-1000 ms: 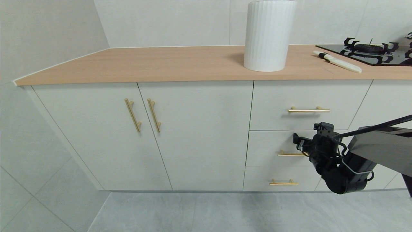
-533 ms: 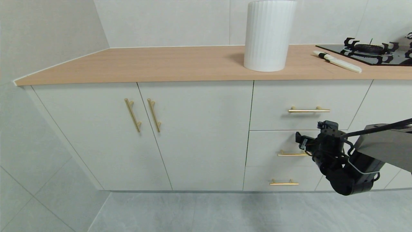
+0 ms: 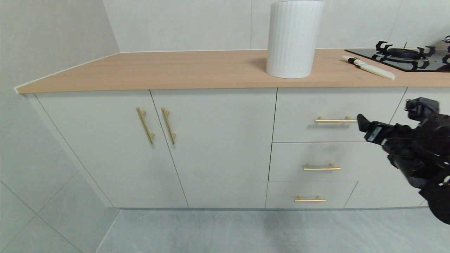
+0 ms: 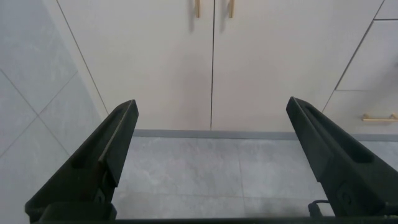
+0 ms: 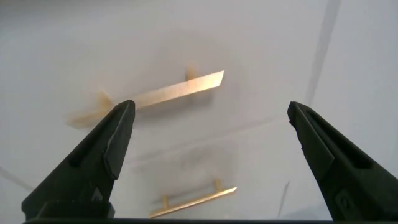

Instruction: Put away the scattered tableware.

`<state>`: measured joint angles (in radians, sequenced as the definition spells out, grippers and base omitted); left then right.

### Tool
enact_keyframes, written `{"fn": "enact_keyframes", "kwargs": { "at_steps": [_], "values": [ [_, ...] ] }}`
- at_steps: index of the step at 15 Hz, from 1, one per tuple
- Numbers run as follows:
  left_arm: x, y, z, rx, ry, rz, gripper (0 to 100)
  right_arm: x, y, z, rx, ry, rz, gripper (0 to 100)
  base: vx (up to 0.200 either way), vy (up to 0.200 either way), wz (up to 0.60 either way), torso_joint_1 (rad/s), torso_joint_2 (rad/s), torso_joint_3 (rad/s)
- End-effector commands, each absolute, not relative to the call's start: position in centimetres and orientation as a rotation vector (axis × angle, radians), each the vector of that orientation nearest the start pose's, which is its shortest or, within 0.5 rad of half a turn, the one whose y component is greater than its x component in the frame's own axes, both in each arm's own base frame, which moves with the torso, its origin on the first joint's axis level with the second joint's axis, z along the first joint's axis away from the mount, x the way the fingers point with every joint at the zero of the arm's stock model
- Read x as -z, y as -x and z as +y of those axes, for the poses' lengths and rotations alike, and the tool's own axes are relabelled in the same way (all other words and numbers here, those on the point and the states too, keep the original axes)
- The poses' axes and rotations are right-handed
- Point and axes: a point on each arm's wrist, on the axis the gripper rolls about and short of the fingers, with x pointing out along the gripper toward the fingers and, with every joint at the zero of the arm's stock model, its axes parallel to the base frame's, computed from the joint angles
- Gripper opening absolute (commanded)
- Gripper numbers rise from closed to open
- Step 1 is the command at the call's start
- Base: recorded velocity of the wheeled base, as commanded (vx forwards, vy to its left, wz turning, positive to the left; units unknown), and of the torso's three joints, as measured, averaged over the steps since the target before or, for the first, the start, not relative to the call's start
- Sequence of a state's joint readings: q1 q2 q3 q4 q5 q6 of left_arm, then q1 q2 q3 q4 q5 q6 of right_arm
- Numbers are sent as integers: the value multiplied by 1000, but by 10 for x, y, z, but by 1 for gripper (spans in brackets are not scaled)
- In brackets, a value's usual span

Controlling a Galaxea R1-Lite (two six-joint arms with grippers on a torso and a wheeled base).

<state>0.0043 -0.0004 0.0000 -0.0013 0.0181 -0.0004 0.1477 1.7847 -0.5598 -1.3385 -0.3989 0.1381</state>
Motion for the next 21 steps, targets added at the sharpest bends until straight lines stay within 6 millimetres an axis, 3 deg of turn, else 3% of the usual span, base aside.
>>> {"fn": "enact_keyframes", "kwargs": {
  "at_steps": [1, 4, 7, 10, 11, 12, 14, 18, 19, 21],
  "values": [
    [-76, 23, 0, -23, 0, -2, 100, -210, -184, 18, 254, -91, -280, 100, 0, 0, 0, 0, 0, 0],
    [-76, 23, 0, -23, 0, -2, 100, -198, -115, 7, 282, 12, -310, 100, 0, 0, 0, 0, 0, 0],
    [-76, 23, 0, -23, 2, -2, 100, -176, -60, -4, 381, 73, -292, 100, 0, 0, 0, 0, 0, 0],
    [-76, 23, 0, -23, 0, -2, 100, -155, -3, -10, 395, 142, -284, 100, 0, 0, 0, 0, 0, 0],
    [-76, 23, 0, -23, 0, -2, 100, -151, 5, -10, 396, 145, -272, 100, 0, 0, 0, 0, 0, 0],
    [-76, 23, 0, -23, 2, -2, 100, -137, 29, -12, 392, 156, -235, 100, 0, 0, 0, 0, 0, 0],
    [-76, 23, 0, -23, 2, -2, 100, -135, 30, -12, 429, 137, -209, 100, 0, 0, 0, 0, 0, 0],
    [-76, 23, 0, -23, 2, -2, 100, -97, 27, -10, 464, 166, -163, 100, 0, 0, 0, 0, 0, 0],
    [-76, 23, 0, -23, 2, -2, 100, -95, 26, -9, 424, 142, -149, 100, 0, 0, 0, 0, 0, 0],
    [-76, 23, 0, -23, 2, -2, 100, -88, 24, -4, 185, 111, -110, 100, 0, 0, 0, 0, 0, 0]
  ]
}}
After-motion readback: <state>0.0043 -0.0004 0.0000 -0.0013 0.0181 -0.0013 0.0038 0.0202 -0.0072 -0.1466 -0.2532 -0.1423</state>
